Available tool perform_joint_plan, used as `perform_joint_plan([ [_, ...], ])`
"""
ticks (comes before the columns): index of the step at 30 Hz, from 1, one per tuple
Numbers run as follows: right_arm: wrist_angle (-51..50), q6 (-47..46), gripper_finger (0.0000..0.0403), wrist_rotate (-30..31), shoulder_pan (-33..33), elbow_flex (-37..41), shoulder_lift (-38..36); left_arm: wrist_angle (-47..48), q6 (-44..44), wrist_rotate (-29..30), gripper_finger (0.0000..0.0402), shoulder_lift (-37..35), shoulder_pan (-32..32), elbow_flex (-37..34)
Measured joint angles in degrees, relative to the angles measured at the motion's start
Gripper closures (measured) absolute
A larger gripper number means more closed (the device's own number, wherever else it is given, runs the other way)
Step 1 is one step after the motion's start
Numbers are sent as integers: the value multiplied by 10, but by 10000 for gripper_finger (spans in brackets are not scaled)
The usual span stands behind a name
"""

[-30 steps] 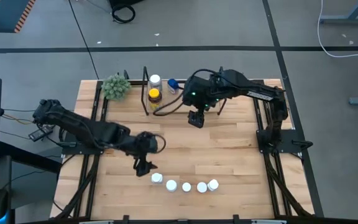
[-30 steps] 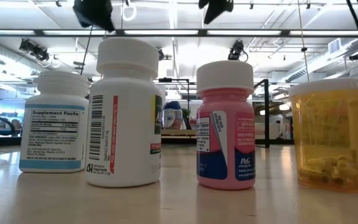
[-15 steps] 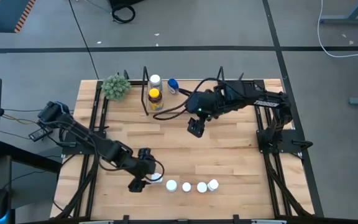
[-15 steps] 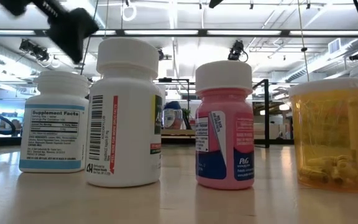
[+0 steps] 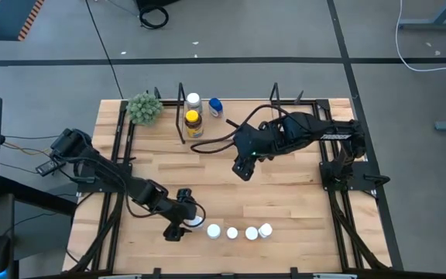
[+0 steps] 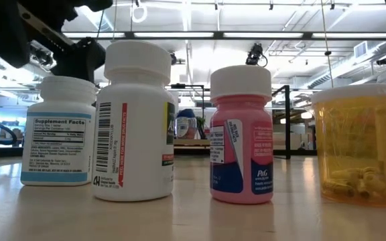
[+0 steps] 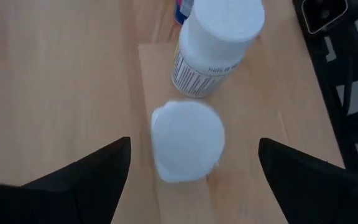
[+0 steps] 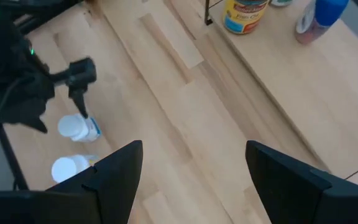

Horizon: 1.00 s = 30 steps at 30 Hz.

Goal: Pick and place medicine bottles onto shelf by color
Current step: Put the white and blue medicine bottle on the shelf

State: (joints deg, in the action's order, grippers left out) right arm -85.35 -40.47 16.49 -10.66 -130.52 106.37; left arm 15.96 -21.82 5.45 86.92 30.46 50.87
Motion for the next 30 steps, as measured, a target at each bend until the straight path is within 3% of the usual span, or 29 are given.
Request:
perform_joint_plan([
  [6,1,-11,111,30,-21,0,0,-54,0,11,45,37,0,0],
  [17,-2,-46,111,32,-35,0,0,-51,-3,25,59,69,0,0],
  [23,-2,-43,111,39,-38,0,0,-48,-11,41,117,69,-2,0],
  [30,-2,-39,111,43,-38,0,0,-46,-4,44,220,68,-27,0],
])
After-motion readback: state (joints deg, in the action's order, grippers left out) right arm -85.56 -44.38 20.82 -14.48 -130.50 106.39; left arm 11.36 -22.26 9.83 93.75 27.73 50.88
